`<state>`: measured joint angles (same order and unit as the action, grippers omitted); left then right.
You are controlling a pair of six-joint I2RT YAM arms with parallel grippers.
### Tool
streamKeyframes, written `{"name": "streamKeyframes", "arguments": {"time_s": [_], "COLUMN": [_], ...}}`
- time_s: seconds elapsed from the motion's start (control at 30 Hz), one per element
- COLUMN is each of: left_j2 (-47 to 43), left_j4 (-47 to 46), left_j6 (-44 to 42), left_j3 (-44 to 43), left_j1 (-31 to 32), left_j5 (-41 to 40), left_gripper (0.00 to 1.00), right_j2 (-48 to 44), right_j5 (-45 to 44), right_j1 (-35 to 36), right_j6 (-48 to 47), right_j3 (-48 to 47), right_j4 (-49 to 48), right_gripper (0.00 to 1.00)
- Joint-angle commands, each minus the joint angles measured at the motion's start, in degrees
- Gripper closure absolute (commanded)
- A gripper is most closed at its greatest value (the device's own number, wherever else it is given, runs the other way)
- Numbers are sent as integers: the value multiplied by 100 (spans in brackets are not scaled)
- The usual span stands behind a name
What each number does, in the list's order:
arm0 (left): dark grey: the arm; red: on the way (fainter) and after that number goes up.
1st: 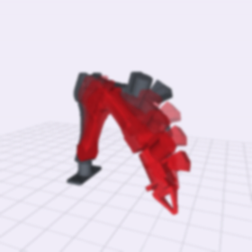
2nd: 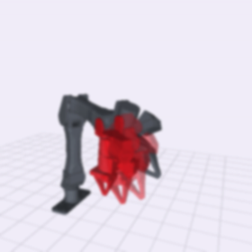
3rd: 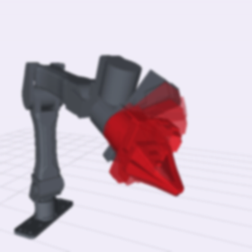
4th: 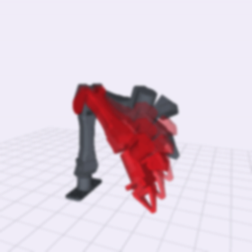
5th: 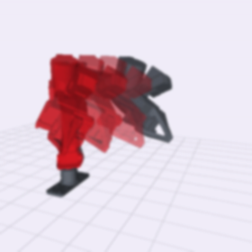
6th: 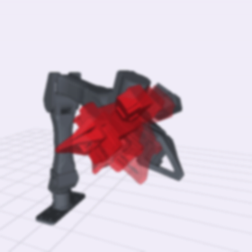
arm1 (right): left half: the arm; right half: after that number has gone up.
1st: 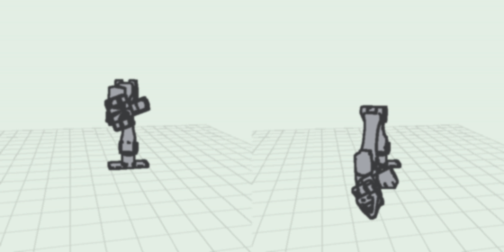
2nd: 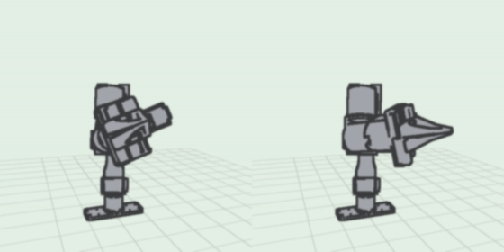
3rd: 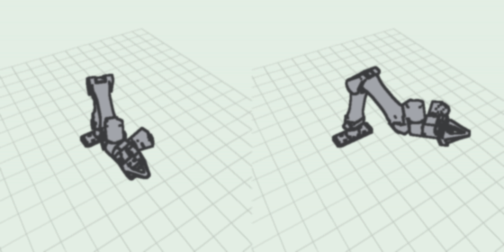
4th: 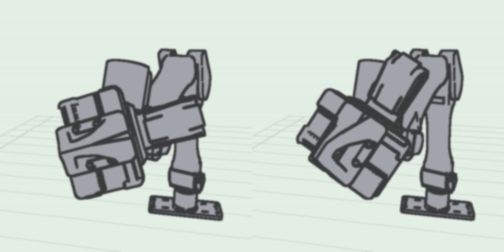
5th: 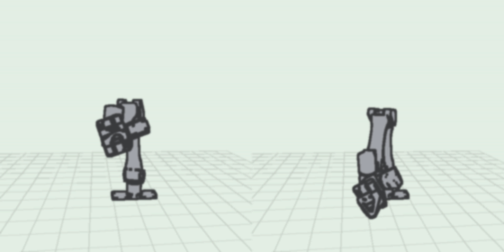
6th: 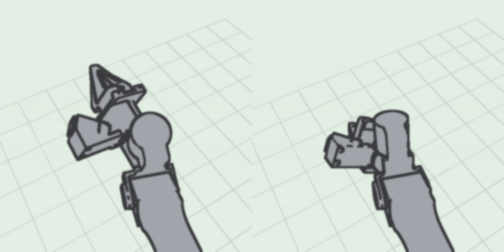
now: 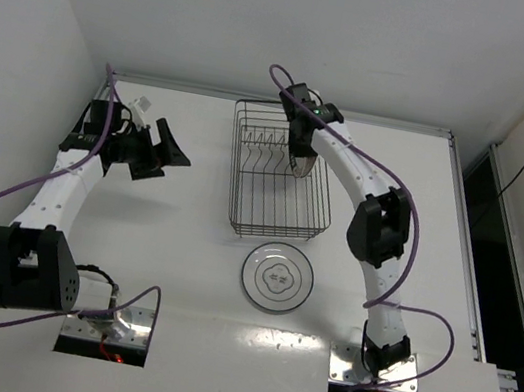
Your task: Load the plates into the dish rack
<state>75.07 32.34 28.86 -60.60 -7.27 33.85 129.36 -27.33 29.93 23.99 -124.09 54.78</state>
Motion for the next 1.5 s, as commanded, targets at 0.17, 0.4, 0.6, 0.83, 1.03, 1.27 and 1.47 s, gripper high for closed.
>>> {"name": "streamKeyframes", "arguments": {"time_s": [0.17,0.4,0.6,0.83,1.03,1.27,1.47], "left_j2": [-18,-18,34,87,87,34,34], "left_j4": [185,124,-210,-588,-1027,-1151,-1203], "left_j6": [-179,-180,57,339,656,796,796], "left_j3": [-101,4,189,355,627,838,1023], "left_j1": [-161,-161,-161,-214,-214,-214,-266], "left_j5": [227,280,333,447,641,843,843], "left_gripper": [15,13,13,13,13,13,13], "right_j2": [266,-797,-2693,-5577,-6072,-4984,-4043], "right_j5": [694,1080,1677,4522,6898,6952,6583], "right_j1": [-128,-251,-496,-1392,-2176,-2141,-1930], "right_j6": [343,282,229,1037,1539,1179,1003], "right_j3": [-449,-502,910,5437,8830,9386,8947], "right_j4": [85,418,675,-388,-2268,-2999,-3123], "right_gripper": [94,64,54,44,44,44,60]}}
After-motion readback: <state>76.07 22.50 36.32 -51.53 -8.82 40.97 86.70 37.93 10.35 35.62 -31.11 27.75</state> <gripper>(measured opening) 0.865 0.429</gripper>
